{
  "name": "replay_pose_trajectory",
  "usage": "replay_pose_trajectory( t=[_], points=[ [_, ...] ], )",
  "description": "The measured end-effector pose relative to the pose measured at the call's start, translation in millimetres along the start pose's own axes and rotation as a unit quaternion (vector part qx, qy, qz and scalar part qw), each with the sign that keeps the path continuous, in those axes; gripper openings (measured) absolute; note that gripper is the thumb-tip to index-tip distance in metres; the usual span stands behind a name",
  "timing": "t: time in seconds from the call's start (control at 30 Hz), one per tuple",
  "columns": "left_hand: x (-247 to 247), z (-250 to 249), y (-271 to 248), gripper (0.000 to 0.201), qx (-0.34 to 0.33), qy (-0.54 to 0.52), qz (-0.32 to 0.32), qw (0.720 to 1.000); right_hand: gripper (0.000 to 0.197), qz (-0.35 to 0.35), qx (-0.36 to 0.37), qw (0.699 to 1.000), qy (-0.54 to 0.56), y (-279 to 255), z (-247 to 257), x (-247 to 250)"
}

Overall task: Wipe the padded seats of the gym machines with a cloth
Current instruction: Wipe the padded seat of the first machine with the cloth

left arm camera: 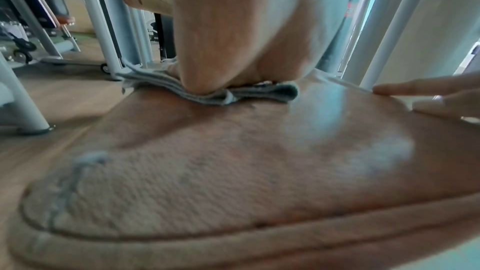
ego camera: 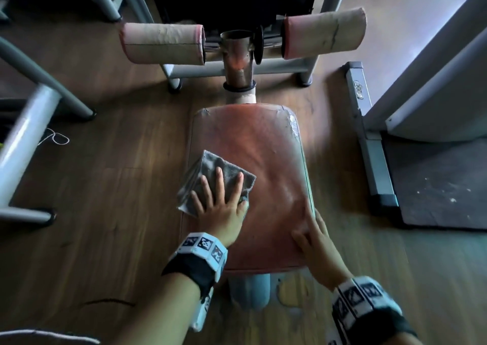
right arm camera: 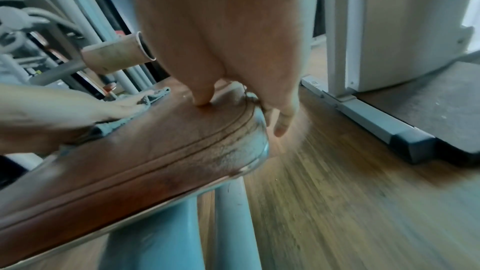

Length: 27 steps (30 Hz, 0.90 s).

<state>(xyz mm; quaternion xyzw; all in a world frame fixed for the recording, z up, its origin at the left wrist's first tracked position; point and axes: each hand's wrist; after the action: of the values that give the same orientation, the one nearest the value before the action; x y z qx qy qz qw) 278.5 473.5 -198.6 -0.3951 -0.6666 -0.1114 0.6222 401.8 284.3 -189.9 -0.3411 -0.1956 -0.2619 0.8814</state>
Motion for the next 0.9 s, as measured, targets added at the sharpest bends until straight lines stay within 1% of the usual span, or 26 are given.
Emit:
replay_pose_trajectory(
  t=[0.03, 0.1, 0.13, 0.17, 0.23, 0.3, 0.33, 0.37, 0.4, 0.43, 0.47, 0.5, 0.53, 0.57, 0.6, 0.63, 0.7, 0.77, 0.8, 0.87, 0.9],
  points=[
    [-1, -7, -6, 0.065, 0.006, -0.01, 0.007, 1.0, 0.074, -0.008, 0.003, 1.0, 0.002, -6, -5, -2],
    [-4, -23, -16, 0.065, 0.021, -0.032, 0.052, 0.998, 0.072, -0.012, -0.018, 1.0, -0.003, -14, -6, -4],
    [-6, -32, -21, 0.067, 0.017, -0.037, 0.06, 0.997, 0.072, -0.008, -0.032, 0.999, -0.01, -15, -6, -5],
    [-5, -39, -27, 0.07, 0.006, -0.044, 0.047, 0.998, 0.073, -0.005, -0.035, 0.999, -0.012, -15, -4, -6],
    [-2, -48, -34, 0.071, -0.028, -0.066, 0.054, 0.996, 0.077, 0.005, -0.051, 0.999, -0.012, -13, 4, -2],
    [5, -38, -42, 0.072, -0.046, -0.164, 0.062, 0.983, 0.08, 0.01, -0.076, 0.996, -0.049, -10, 13, 3],
    [13, -27, -47, 0.072, -0.057, -0.185, 0.039, 0.98, 0.077, 0.004, -0.082, 0.993, -0.085, -9, 22, 5],
    [22, -13, -52, 0.071, -0.067, -0.185, -0.008, 0.98, 0.069, -0.015, -0.075, 0.99, -0.121, -8, 30, 5],
    [26, 3, -58, 0.071, -0.062, -0.176, -0.06, 0.981, 0.062, -0.036, -0.054, 0.985, -0.159, -9, 41, 4],
    [31, 19, -64, 0.072, -0.044, -0.178, -0.106, 0.977, 0.059, -0.056, -0.011, 0.98, -0.191, -8, 52, 2],
    [29, 36, -69, 0.075, -0.017, -0.198, -0.135, 0.971, 0.059, -0.07, 0.044, 0.972, -0.222, -6, 65, -3],
    [27, 50, -75, 0.08, 0.013, -0.225, -0.142, 0.964, 0.061, -0.067, 0.104, 0.961, -0.249, -3, 74, -10],
    [23, 61, -81, 0.087, 0.038, -0.259, -0.129, 0.956, 0.064, -0.043, 0.155, 0.948, -0.276, 1, 83, -19],
    [19, 69, -86, 0.096, 0.053, -0.294, -0.102, 0.949, 0.065, -0.008, 0.203, 0.933, -0.299, 8, 88, -31],
    [12, 76, -90, 0.104, 0.051, -0.309, -0.076, 0.947, 0.064, 0.03, 0.24, 0.914, -0.325, 14, 94, -42],
    [7, 80, -93, 0.11, 0.038, -0.297, -0.05, 0.953, 0.063, 0.06, 0.264, 0.896, -0.351, 21, 98, -53],
    [-5, 83, -94, 0.125, 0.018, -0.236, 0.002, 0.972, 0.063, 0.087, 0.274, 0.871, -0.397, 34, 99, -67],
    [-13, 77, -90, 0.133, 0.029, -0.193, 0.032, 0.98, 0.065, 0.071, 0.278, 0.852, -0.437, 45, 90, -72],
    [-16, 72, -88, 0.134, 0.043, -0.192, 0.041, 0.98, 0.067, 0.062, 0.268, 0.855, -0.441, 47, 87, -71],
    [-20, 65, -84, 0.136, 0.064, -0.196, 0.062, 0.976, 0.068, 0.029, 0.239, 0.875, -0.419, 49, 83, -70],
    [-22, 63, -83, 0.136, 0.068, -0.184, 0.06, 0.979, 0.068, 0.014, 0.222, 0.883, -0.413, 50, 82, -70]
  ],
)
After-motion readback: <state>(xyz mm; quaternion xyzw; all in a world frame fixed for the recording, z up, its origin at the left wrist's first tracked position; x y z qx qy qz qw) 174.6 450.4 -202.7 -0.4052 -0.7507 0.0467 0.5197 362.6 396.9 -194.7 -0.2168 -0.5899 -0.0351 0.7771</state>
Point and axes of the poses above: each hand's wrist, its own y-axis towards the middle knuckle, its own x-axis out of the back of the hand, z = x × y, and after that the axes turned 2 degrees about -x, right-handed
